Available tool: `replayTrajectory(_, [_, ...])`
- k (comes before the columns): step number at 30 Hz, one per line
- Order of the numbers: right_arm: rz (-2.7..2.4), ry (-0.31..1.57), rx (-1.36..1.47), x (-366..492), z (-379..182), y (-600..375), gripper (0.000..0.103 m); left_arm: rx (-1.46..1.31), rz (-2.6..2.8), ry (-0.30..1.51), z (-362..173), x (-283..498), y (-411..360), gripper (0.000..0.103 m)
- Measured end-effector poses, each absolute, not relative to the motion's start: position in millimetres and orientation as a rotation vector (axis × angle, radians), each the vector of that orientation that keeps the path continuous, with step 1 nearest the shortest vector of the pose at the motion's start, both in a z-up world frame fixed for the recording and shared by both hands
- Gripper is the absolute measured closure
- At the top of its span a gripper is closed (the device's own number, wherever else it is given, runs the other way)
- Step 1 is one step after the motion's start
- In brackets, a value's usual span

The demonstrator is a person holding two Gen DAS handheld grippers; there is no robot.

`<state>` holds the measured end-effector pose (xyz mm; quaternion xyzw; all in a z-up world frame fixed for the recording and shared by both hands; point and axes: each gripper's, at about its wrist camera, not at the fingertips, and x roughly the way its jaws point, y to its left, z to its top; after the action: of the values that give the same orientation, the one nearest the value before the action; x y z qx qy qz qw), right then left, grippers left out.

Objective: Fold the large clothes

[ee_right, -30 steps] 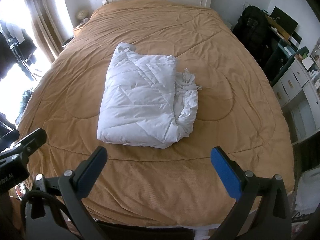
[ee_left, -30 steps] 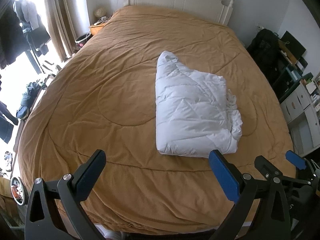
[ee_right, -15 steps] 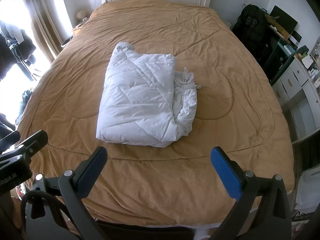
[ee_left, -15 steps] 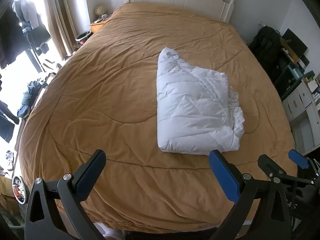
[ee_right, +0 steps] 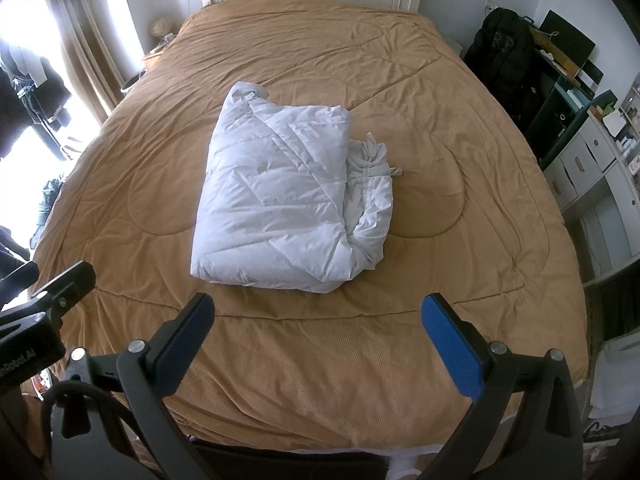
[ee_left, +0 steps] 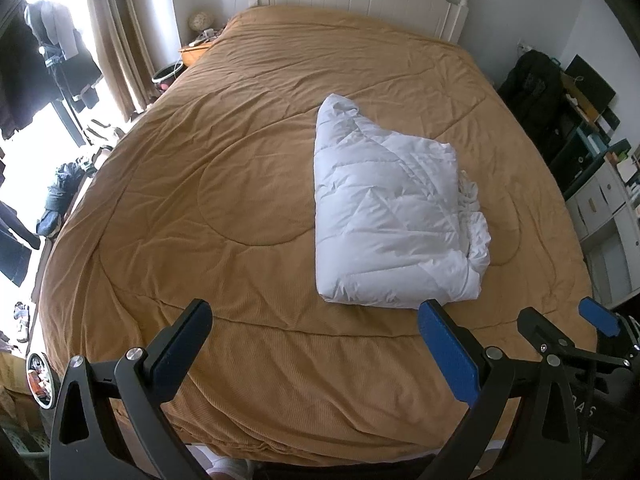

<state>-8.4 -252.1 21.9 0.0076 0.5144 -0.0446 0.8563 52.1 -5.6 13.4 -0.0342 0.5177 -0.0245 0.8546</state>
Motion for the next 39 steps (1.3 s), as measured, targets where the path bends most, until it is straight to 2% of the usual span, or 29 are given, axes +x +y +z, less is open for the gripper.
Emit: replayTrajectory(39, [-0.088,1.094,0.012,-10.2,16.5,-254.0,0.0,-0.069,-0.059,1.112,9.6,51.2,-12.1,0.001])
